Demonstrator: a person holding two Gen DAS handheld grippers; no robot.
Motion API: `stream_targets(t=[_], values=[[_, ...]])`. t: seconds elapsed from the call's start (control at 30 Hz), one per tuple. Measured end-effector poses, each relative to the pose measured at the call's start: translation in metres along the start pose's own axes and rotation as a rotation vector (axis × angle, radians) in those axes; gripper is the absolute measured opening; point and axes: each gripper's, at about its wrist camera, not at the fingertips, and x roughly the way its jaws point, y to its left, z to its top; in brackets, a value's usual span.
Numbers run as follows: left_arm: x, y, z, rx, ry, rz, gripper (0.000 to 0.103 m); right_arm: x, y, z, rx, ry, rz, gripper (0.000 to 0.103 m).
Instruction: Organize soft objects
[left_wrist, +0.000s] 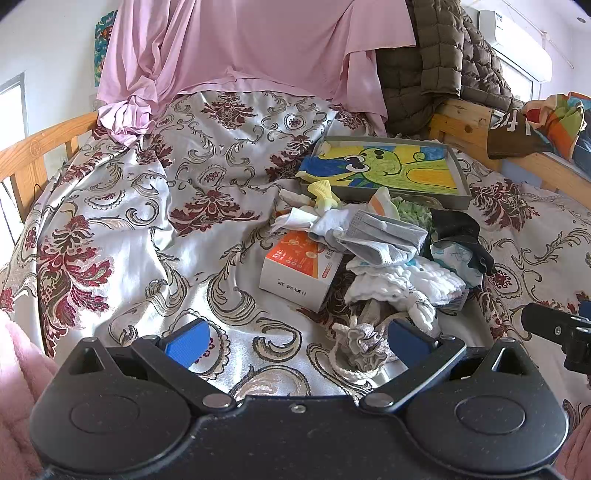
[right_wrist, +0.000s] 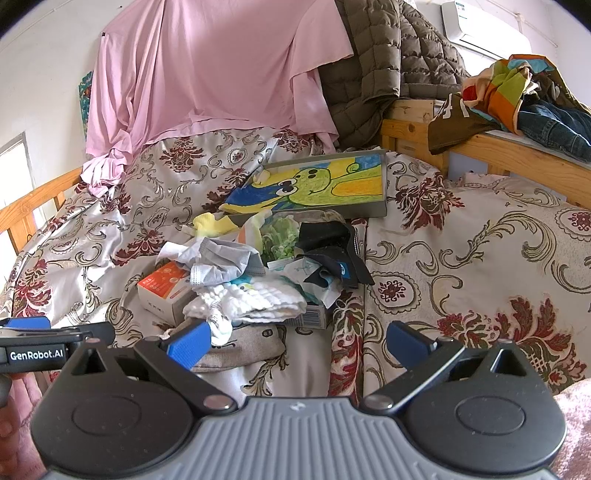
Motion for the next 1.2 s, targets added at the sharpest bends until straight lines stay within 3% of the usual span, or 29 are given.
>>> stream_targets(t=[1.0,1.2], values=[[0.0032,-0.0017,-0.0030,0.004,-0.006,0.024,0.102,-0.0002,0.0000,0.0000,-0.002,0.002,0.000,0.103],[0.0078,-0.0036,-0.0047,0.007,0.049,0.005,0.102,-0.0013,-0.0011,0.0004,0.014,-0.004,-0.001,0.103]])
